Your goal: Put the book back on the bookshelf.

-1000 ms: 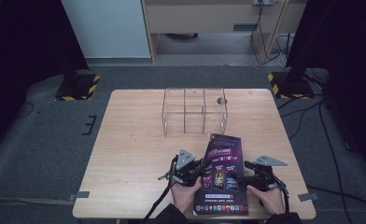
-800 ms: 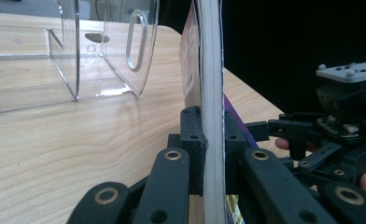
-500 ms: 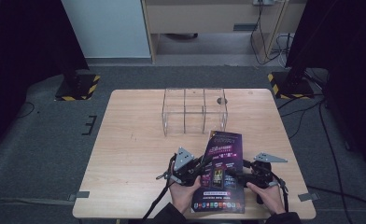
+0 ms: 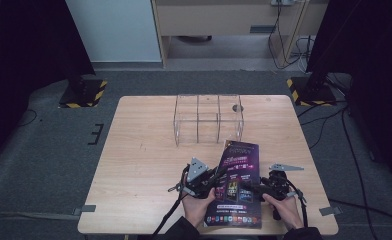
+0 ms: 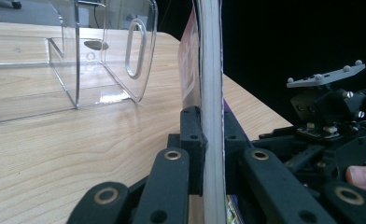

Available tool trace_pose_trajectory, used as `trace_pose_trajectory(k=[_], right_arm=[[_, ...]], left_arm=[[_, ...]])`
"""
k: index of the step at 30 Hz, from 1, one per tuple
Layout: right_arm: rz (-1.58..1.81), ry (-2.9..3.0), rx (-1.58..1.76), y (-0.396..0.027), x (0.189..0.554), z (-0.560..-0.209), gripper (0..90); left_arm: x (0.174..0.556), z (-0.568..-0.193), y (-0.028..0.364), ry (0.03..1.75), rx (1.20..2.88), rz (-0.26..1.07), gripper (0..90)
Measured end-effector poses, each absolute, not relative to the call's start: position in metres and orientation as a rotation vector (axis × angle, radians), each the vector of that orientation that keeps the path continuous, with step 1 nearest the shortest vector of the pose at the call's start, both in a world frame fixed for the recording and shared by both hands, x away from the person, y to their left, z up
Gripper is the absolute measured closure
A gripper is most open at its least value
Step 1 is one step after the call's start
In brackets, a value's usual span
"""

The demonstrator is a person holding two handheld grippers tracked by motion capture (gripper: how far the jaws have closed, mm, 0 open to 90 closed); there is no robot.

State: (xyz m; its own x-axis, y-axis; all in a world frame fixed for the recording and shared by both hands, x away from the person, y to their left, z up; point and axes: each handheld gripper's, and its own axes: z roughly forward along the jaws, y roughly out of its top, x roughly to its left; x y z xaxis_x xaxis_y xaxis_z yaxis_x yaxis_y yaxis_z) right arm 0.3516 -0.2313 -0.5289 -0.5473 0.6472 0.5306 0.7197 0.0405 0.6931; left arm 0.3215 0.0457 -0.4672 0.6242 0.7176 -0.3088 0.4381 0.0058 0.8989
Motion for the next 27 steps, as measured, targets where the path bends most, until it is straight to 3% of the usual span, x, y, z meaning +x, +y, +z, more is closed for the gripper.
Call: trace_pose_trajectory(k=[2,3,4,6,7,8,9,11,19,27], right_arm=[[-1.534,-2.137,-1.492,-0.237,0.351,-0.527,46.9],[-1.534,-2.137,-1.492,-0.237,0.351,-0.527,46.9],[-1.536,-2.106,-1.505,-0.239,0.35,-0.525,53.8],[-1.541,-2.094,-1.506,-0.239,0.349,-0.525,56.3],[-1.551,-2.06,-1.507,-0.241,0.348,-0.523,63.0],[-1.551,-2.06,-1.507,-0.241,0.348,-0.523,63.0],[-1.564,-2.028,-1.492,-0.242,0.348,-0.521,69.8],[-1.589,-2.023,-1.478,-0.242,0.346,-0.518,74.8],[-1.605,-2.014,-1.485,-0.24,0.343,-0.511,79.3],[-1.713,-1.981,-1.478,-0.244,0.338,-0.496,84.1]], left_arm=[[0.323,-0.468,0.047,0.975,1.62,0.283,83.6],[0.323,-0.468,0.047,0.975,1.62,0.283,83.6],[0.324,-0.469,0.048,0.982,1.611,0.282,83.6],[0.325,-0.47,0.049,0.984,1.614,0.284,83.6],[0.326,-0.471,0.051,0.988,1.612,0.284,83.5],[0.326,-0.471,0.051,0.988,1.612,0.284,83.5],[0.327,-0.473,0.051,0.995,1.613,0.288,83.5],[0.329,-0.475,0.052,1.002,1.615,0.291,83.5],[0.336,-0.479,0.059,1.027,1.627,0.297,83.3],[0.342,-0.479,0.066,1.037,1.635,0.291,75.6]])
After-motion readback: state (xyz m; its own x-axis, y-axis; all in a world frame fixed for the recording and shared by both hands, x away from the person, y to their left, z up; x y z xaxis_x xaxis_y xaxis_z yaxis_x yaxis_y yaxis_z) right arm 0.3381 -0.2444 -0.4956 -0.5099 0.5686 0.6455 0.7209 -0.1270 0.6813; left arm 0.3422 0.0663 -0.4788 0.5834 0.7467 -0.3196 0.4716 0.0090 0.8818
